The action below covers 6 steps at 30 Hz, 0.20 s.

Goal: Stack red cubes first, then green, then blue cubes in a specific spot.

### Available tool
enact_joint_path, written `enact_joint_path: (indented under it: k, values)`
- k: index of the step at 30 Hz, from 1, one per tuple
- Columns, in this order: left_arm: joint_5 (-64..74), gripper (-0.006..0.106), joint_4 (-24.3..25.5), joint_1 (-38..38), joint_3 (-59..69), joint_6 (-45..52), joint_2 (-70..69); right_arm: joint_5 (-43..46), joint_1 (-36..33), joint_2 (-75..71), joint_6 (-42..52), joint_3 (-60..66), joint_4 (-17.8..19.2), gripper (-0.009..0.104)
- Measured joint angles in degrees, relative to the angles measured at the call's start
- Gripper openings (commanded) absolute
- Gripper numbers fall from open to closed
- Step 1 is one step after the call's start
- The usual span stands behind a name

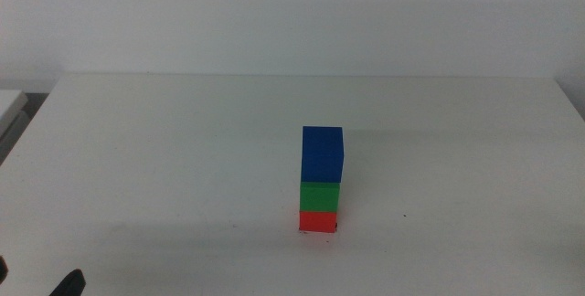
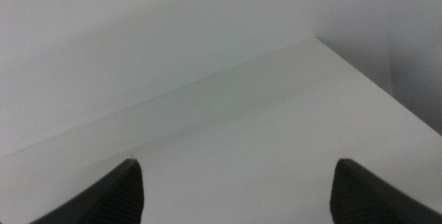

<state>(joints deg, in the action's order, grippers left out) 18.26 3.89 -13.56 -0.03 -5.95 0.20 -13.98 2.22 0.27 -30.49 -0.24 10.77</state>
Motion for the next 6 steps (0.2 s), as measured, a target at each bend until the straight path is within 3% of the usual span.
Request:
enact_joint_path:
  k: [6]
  values:
    - [-0.1, 0.093, 0.1, 0.9, 0.0, 0.0, 0.0, 0.0, 0.0, 0.0, 0.0, 0.0, 0.0, 0.093]
